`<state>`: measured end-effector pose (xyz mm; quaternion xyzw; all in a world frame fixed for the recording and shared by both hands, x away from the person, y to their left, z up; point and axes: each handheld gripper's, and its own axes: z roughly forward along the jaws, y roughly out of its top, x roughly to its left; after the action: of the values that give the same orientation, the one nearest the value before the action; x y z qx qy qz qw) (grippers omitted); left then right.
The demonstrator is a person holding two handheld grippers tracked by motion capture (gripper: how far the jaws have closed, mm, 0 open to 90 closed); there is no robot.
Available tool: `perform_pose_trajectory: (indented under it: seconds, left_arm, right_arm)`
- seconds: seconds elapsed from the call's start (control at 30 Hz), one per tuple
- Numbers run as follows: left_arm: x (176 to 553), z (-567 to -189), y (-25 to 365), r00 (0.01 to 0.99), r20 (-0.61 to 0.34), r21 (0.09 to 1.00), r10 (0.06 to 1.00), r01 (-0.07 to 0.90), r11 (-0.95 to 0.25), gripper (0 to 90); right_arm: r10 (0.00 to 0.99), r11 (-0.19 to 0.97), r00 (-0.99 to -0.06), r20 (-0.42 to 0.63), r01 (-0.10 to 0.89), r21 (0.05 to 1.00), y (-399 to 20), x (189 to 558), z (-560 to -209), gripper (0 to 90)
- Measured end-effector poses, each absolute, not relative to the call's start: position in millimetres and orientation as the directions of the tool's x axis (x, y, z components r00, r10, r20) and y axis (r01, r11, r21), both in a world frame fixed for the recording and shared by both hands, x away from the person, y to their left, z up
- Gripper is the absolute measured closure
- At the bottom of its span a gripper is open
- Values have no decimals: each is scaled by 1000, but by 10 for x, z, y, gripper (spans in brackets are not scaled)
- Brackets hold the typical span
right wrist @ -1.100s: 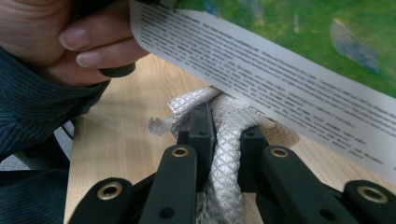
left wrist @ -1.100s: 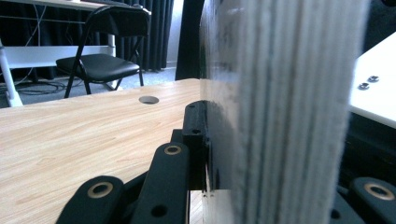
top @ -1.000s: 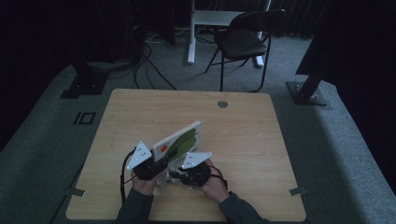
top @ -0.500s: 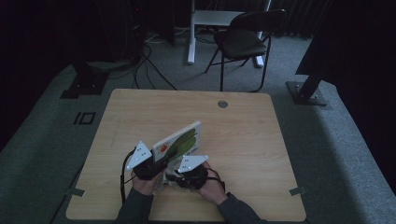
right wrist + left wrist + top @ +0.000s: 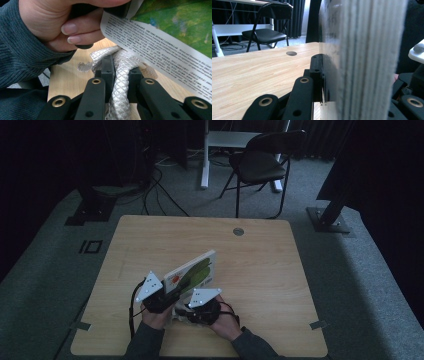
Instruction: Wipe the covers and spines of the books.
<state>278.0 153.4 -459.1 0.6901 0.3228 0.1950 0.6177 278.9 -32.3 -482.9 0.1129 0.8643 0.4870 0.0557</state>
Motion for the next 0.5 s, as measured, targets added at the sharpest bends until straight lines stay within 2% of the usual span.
perform_pose_trajectory:
  seconds: [0.5]
  left_arm:
    - [2778,-4586,1531,719,-129,978,683,206,-31,780]
  right_arm:
    - [238,512,-971,-19,108,852,-295,2740,-4804,811]
